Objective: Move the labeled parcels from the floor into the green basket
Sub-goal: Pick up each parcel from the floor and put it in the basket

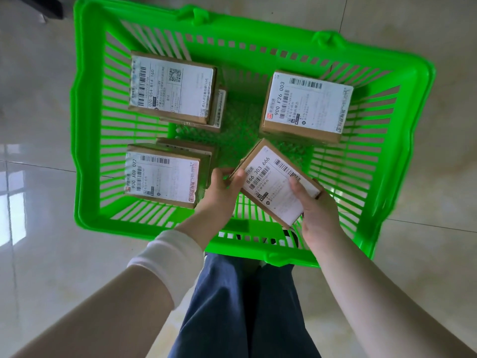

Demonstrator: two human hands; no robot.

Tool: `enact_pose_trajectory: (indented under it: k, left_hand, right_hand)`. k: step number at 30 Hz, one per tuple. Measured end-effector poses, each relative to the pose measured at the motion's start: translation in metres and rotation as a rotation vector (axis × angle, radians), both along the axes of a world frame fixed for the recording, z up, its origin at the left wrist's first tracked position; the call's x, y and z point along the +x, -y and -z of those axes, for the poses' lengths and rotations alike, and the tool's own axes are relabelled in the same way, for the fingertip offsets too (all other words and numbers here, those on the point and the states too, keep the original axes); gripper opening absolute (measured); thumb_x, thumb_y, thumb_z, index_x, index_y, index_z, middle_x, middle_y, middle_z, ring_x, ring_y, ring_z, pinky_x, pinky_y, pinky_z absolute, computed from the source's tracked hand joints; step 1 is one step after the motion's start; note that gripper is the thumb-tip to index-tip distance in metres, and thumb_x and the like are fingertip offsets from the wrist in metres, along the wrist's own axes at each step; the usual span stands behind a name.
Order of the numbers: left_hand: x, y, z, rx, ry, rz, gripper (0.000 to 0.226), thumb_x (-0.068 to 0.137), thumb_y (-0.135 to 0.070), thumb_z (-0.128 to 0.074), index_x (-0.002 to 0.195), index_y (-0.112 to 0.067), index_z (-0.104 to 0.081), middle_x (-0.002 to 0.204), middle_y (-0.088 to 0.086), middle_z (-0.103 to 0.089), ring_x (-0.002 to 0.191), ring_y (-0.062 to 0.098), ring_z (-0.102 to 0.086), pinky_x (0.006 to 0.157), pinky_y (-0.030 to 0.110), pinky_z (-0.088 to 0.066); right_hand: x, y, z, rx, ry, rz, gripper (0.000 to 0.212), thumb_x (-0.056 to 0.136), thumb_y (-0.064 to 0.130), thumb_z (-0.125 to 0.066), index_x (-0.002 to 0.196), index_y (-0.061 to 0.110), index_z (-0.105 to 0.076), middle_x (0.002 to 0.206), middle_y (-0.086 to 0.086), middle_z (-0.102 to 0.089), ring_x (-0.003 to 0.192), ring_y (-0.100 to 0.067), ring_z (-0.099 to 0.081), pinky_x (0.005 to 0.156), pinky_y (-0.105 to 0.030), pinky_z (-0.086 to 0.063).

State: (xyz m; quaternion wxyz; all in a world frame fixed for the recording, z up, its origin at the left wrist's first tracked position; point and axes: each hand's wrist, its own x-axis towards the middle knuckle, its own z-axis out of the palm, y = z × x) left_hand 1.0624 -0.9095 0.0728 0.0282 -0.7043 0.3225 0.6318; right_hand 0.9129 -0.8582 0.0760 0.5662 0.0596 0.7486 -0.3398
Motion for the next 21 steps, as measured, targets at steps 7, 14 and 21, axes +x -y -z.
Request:
enact_pose_trajectory:
  k: [7,14,21]
  left_hand:
    - [-0.012,0.004,0.018,-0.018,0.039,0.297,0.042,0.094,-0.028,-0.048,0.131,-0.011,-0.041,0.124,0.008,-0.063,0.063,0.007,-0.05,0.054,0.023,-0.044]
    - [-0.023,0.01,0.06,0.101,-0.033,0.384,0.043,0.093,-0.009,-0.045,0.136,-0.007,-0.038,0.12,0.016,-0.063,0.044,0.008,-0.053,0.04,0.018,-0.042]
    - [-0.03,0.012,0.081,0.172,0.004,0.381,0.04,0.093,-0.013,-0.047,0.131,-0.002,-0.04,0.124,0.022,-0.061,0.105,0.036,-0.064,0.093,0.052,-0.05]
  right_hand:
    - [-0.028,0.01,0.014,0.105,-0.192,-0.215,0.014,0.091,0.021,-0.058,0.098,0.01,-0.061,0.099,-0.004,-0.062,0.083,-0.017,-0.056,0.054,-0.016,-0.039]
    - [-0.038,0.008,0.06,0.257,-0.309,-0.633,0.025,0.095,0.016,-0.049,0.116,0.006,-0.059,0.121,-0.012,-0.062,0.108,-0.028,-0.06,0.071,-0.026,-0.043]
    - [-0.031,-0.003,0.078,0.371,-0.369,-0.669,0.029,0.097,0.013,-0.046,0.124,0.009,-0.054,0.13,-0.009,-0.059,0.11,-0.023,-0.059,0.069,-0.013,-0.039]
